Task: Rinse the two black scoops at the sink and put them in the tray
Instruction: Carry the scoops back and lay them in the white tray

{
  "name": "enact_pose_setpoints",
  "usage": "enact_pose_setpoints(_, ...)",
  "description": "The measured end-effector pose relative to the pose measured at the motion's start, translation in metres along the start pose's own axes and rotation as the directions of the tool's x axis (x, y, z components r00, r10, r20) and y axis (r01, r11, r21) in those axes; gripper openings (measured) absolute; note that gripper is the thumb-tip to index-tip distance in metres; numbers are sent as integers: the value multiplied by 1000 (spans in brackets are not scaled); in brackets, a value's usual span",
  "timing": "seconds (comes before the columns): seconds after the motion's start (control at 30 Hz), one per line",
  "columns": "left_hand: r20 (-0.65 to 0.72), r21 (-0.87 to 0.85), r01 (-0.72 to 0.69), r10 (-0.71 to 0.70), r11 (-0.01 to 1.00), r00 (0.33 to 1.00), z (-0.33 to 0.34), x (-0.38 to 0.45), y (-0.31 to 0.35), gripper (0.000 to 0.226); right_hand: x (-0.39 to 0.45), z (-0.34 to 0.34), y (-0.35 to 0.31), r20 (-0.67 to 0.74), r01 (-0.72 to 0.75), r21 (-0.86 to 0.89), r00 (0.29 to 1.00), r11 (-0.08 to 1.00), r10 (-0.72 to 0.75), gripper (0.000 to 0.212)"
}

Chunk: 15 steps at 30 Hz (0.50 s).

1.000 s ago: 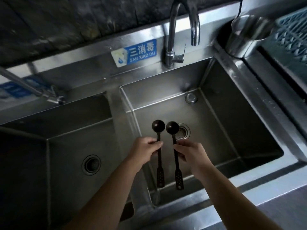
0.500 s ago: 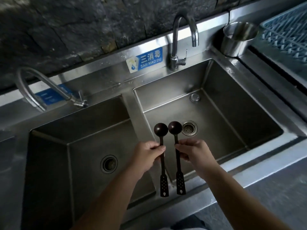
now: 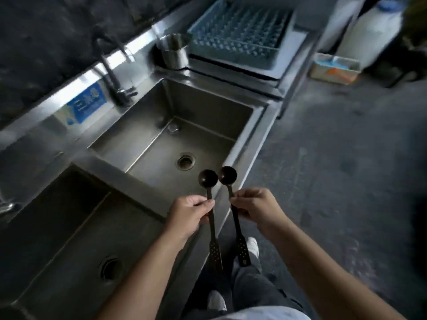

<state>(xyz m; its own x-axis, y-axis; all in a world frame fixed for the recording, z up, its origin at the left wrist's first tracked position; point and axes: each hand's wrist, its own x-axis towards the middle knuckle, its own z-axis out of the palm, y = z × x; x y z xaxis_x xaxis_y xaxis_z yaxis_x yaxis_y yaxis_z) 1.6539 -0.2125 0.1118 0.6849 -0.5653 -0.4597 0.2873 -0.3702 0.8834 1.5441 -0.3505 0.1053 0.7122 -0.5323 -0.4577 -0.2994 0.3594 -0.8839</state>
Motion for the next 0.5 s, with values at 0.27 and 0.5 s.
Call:
enact_pose_setpoints(0.27,421,276,-147,17,950,907,148,-31,8,25,-121,-130,34,-457,71,155,890,985,8,21)
enact_pose_setpoints(0.5,699,385,-258,-98,886,708,289,-101,-17,25,-247,-214,83,-724,184,326,679,927,120,20)
